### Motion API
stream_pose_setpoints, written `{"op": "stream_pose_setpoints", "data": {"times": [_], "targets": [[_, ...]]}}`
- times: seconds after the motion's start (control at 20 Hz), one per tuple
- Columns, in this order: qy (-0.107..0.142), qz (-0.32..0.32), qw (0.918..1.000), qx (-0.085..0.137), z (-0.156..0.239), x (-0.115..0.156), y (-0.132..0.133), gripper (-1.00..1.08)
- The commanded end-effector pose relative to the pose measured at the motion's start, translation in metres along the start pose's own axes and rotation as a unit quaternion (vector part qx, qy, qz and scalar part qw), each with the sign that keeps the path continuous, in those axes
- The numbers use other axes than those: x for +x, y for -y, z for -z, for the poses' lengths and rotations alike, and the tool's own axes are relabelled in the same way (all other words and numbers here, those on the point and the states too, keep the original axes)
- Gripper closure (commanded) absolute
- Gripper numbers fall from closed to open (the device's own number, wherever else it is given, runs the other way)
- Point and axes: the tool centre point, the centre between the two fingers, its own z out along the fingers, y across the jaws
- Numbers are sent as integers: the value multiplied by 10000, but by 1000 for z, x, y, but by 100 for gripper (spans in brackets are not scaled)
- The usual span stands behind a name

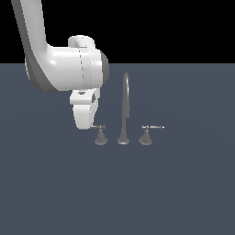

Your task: Turn on the faucet by rotating a designated handle.

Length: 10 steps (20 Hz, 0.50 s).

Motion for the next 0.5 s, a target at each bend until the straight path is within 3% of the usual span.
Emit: {"op": "stream_pose_setpoints", "data": {"times": [0.0, 0.3, 0.45], "targets": [[1, 4, 10000, 0, 0, -4, -8, 108], [1, 4, 10000, 0, 0, -14, -29, 108], [21, 0, 10000, 64, 3, -12, -23, 108]]}}
